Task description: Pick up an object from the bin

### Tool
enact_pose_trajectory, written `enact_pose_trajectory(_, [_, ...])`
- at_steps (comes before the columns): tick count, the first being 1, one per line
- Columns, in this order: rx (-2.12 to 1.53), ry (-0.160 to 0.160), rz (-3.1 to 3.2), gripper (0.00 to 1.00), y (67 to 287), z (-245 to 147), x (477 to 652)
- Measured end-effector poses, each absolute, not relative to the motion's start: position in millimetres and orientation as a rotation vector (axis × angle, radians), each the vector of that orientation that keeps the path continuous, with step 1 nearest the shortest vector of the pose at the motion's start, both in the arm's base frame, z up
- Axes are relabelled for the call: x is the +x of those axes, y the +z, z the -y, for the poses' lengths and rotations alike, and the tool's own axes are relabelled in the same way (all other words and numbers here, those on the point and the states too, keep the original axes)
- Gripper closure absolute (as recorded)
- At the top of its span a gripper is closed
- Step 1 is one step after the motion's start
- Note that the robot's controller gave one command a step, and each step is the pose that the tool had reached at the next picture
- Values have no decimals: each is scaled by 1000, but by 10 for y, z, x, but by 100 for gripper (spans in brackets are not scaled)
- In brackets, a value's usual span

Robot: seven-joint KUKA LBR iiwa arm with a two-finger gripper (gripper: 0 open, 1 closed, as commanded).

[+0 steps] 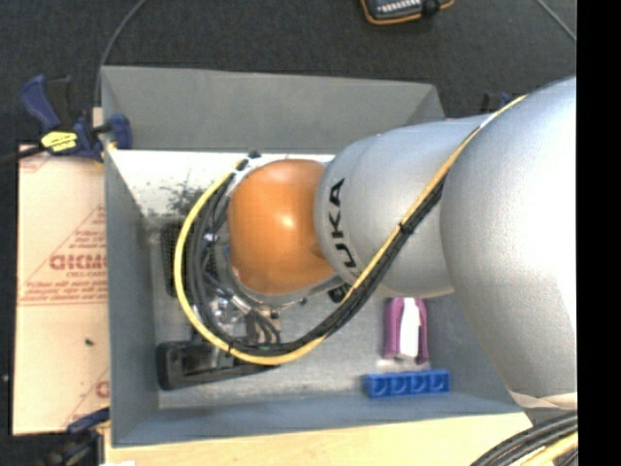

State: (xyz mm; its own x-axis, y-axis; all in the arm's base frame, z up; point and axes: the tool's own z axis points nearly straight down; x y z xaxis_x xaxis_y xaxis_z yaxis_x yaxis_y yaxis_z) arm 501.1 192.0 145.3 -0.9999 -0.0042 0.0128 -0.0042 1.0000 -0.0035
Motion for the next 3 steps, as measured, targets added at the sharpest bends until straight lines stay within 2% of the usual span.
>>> enact_pose_trajectory(1, [-2,3,3137,0,1494,-1912,5036])
enact_pose_trajectory(2, [597,-2,3085,0,998,-2145,5373])
enact_pose_trajectory(3, [774,1,3037,0,1285,-2240,5299])
